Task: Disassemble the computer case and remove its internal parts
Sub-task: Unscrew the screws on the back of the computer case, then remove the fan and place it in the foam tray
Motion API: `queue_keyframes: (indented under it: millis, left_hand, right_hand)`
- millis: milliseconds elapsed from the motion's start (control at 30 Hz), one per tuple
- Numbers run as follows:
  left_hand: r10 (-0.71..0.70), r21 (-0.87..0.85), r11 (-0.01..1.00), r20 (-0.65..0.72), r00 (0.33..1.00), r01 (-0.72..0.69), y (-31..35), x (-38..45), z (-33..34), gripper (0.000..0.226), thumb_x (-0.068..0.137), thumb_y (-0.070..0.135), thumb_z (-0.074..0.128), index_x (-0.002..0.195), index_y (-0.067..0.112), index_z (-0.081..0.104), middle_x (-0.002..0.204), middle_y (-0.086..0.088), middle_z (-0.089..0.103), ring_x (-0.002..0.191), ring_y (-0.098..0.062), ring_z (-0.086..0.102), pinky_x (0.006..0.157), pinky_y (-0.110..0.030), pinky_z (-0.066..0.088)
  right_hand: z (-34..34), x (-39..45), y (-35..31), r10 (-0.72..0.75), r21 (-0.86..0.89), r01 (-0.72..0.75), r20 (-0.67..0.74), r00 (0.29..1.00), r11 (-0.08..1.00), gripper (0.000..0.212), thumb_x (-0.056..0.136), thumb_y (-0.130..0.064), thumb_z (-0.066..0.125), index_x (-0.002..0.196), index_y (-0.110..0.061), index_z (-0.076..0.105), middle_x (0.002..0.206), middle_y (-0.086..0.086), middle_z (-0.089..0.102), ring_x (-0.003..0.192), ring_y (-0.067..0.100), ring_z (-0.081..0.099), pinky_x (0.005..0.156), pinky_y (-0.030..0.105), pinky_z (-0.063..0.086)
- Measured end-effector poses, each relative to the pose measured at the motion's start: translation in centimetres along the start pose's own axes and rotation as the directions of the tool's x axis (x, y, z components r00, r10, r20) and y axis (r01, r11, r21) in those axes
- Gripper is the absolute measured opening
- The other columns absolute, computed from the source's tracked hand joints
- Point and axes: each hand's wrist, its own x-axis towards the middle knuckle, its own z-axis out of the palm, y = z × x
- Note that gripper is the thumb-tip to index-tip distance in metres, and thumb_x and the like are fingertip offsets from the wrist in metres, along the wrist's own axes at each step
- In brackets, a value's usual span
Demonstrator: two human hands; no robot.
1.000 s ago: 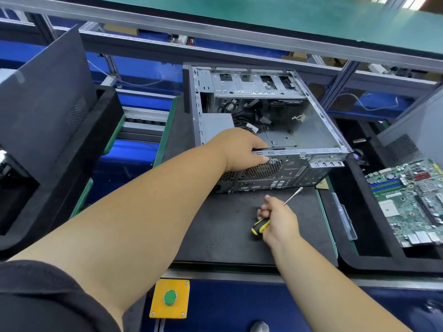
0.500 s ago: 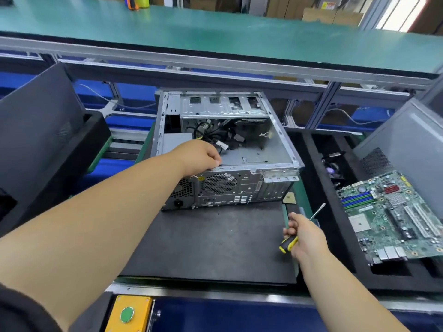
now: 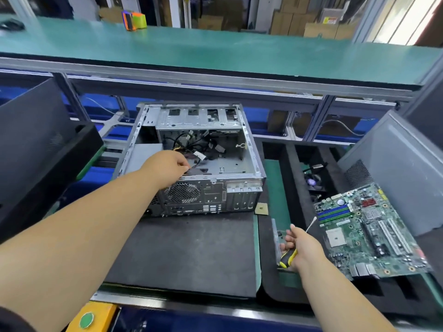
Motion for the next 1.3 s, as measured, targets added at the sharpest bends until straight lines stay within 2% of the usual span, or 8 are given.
queue_keyframes:
  millis: [200,367,600,767,867,967,1067,1300]
  left_hand:
    - [-0.087,-0.136,0.989,-0.167,0.982,0.064,0.5,-0.8,-0.5,0.017,0.097,0.032,0.053,0.087,0.039,0.065,0.078,0.012,0.065,0.063,-0.005,0.058,0.057,-0.025,0.042]
    - [-0.061,-0.332,0.942,-0.319,0.946,-0.051,1.3,-1.3,-2.1,0.015,0.098,0.025,0.056,0.097,0.032,0.069,0.087,0.016,0.061,0.078,0.000,0.052,0.063,-0.019,0.037]
    - [-0.047,-0.648,0.749,-0.259,0.965,-0.137,2.2,-1.1,-3.9,0.018,0.097,0.022,0.059,0.089,0.034,0.072,0.094,0.012,0.065,0.088,-0.004,0.057,0.070,-0.019,0.042]
    - [0.052,-0.744,0.648,-0.171,0.984,-0.164,3.3,0.3,-4.8,0.025,0.096,0.023,0.060,0.082,0.040,0.073,0.092,0.022,0.069,0.091,0.004,0.061,0.073,-0.016,0.042]
    - [0.143,-0.802,0.573,-0.103,0.984,-0.168,4.0,1.5,-5.1,0.031,0.097,0.022,0.058,0.083,0.044,0.074,0.087,0.028,0.070,0.080,0.014,0.061,0.069,-0.012,0.043]
    - [0.193,-0.870,0.472,-0.054,0.980,-0.141,4.9,2.9,-4.9,0.027,0.097,0.021,0.058,0.087,0.038,0.076,0.092,0.015,0.074,0.090,-0.004,0.064,0.078,-0.022,0.044]
    - [0.256,-0.927,0.358,-0.018,0.967,-0.112,6.3,3.8,-4.0,0.036,0.098,0.013,0.054,0.080,0.034,0.078,0.083,0.010,0.074,0.076,-0.006,0.066,0.068,-0.019,0.049]
    - [0.339,-0.955,0.294,0.148,0.929,0.045,9.4,5.0,-0.6,0.030,0.103,0.009,0.041,0.100,0.013,0.071,0.094,-0.008,0.074,0.075,-0.015,0.068,0.077,-0.023,0.050]
  right_hand:
    - [0.5,-0.7,-3.0,-0.059,-0.025,0.063,0.142,0.988,0.998,0.025,0.100,-0.018,0.052,0.079,-0.006,0.056,0.044,-0.003,0.046,0.030,0.007,0.030,0.040,0.020,0.037]
    - [3.9,-4.2,-6.2,-0.298,-0.140,0.358,0.326,0.897,0.923,0.016,0.096,-0.009,0.051,0.084,-0.008,0.062,0.053,-0.001,0.050,0.036,0.008,0.032,0.047,0.025,0.041]
    - [9.9,-9.8,-9.0,-0.572,-0.343,0.774,0.528,0.627,0.532,0.013,0.090,-0.021,0.061,0.087,-0.029,0.070,0.068,-0.015,0.063,0.054,0.007,0.052,0.055,0.021,0.048]
    - [13.6,-12.0,-10.9,-0.589,-0.408,0.879,0.657,0.470,0.247,0.026,0.091,-0.037,0.066,0.114,-0.049,0.061,0.123,-0.016,0.057,0.109,0.003,0.055,0.088,0.021,0.044]
    - [14.7,-12.7,-11.7,-0.584,-0.477,0.876,0.691,0.426,0.074,0.032,0.096,-0.039,0.059,0.126,-0.048,0.055,0.126,-0.018,0.048,0.109,-0.007,0.046,0.082,-0.003,0.029]
    - [14.6,-13.3,-12.0,-0.594,-0.469,0.872,0.666,0.452,0.139,0.016,0.098,-0.039,0.055,0.101,-0.053,0.062,0.099,-0.030,0.063,0.083,-0.022,0.054,0.069,0.000,0.036]
    - [13.8,-13.0,-12.3,-0.604,-0.417,0.874,0.639,0.477,0.250,0.016,0.098,-0.030,0.057,0.093,-0.040,0.068,0.062,-0.028,0.061,0.052,-0.011,0.052,0.052,0.005,0.037]
    - [11.1,-10.9,-14.0,-0.640,-0.457,0.816,0.517,0.568,0.355,0.022,0.093,-0.028,0.063,0.072,-0.022,0.065,0.053,-0.012,0.057,0.042,0.007,0.040,0.044,0.021,0.035]
